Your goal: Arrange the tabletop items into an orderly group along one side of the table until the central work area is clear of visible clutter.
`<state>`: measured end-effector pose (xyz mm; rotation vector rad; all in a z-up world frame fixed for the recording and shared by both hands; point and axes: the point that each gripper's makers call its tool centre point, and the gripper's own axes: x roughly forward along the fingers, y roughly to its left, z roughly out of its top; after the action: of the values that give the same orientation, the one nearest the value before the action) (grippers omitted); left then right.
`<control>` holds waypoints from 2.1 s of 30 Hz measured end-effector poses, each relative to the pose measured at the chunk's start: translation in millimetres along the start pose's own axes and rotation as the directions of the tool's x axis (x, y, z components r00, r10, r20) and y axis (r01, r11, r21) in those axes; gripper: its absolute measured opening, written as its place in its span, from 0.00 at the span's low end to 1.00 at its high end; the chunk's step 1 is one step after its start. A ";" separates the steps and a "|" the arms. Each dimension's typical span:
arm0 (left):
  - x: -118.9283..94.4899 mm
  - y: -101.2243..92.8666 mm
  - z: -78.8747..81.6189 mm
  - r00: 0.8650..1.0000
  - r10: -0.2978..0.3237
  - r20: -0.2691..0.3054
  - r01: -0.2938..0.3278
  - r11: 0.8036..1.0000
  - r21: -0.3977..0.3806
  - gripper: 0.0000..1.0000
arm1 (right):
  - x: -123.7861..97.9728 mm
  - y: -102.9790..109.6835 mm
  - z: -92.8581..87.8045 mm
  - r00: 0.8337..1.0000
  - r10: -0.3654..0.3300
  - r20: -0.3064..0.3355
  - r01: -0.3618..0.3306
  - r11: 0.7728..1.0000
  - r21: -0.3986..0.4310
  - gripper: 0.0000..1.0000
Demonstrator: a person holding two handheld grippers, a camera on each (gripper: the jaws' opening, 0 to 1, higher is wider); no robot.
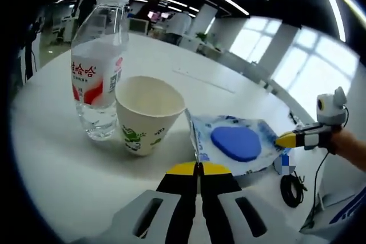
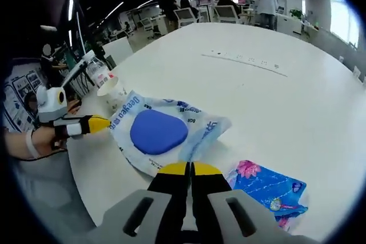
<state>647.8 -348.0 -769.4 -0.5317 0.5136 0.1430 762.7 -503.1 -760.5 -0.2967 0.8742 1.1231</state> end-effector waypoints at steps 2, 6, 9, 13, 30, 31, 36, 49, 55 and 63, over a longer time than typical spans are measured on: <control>-1.0 0.7 -0.3 1.000 -0.002 0.001 0.002 1.000 0.002 0.00 | 1.4 0.9 -2.5 1.000 -0.002 0.000 0.002 1.000 0.007 0.00; 0.1 6.3 -10.3 0.999 -0.005 -0.036 0.005 1.000 0.009 0.00 | 6.0 4.2 -9.6 1.000 -0.004 -0.012 0.005 1.000 0.030 0.00; -0.3 8.0 -13.3 0.999 -0.005 -0.044 0.006 1.000 0.003 0.00 | 9.6 6.1 -14.5 1.000 -0.007 -0.018 0.008 1.000 0.023 0.00; 2.0 8.6 -12.9 0.999 -0.014 -0.049 0.014 1.000 0.008 0.00 | 10.2 3.8 -17.0 1.000 -0.010 -0.027 0.011 0.999 0.038 0.00; 4.9 11.3 -22.6 0.997 -0.020 -0.070 0.019 1.000 -0.023 0.00 | 14.7 3.1 -28.6 0.997 -0.023 -0.077 0.024 1.000 0.008 0.00; 4.6 11.0 -23.0 0.997 -0.021 -0.070 0.019 0.999 -0.026 0.00 | 14.5 2.4 -29.2 0.996 -0.027 -0.080 0.027 1.000 0.000 0.00; 4.3 12.1 -23.4 0.998 -0.018 -0.066 0.015 0.999 -0.039 0.00 | 13.9 3.7 -31.0 0.996 -0.028 -0.089 0.028 1.000 -0.002 0.00; 3.3 11.9 -25.1 0.998 -0.011 -0.054 0.008 0.999 -0.052 0.00 | 7.2 2.5 -27.1 0.996 -0.049 -0.080 0.047 0.999 -0.025 0.05; 0.3 10.4 -16.6 1.000 -0.021 -0.003 0.021 0.999 -0.026 0.00 | 0.1 0.0 -18.6 0.996 -0.057 -0.061 0.055 0.998 -0.040 0.05; -2.8 8.8 -9.0 0.999 -0.040 0.027 0.040 0.999 0.006 0.00 | -9.8 10.2 -11.5 1.000 -0.018 0.003 0.018 1.000 -0.019 0.07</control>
<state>639.2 -345.2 -778.6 -0.5338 0.4768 0.1100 747.0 -512.1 -758.6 -0.3183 0.8571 1.1159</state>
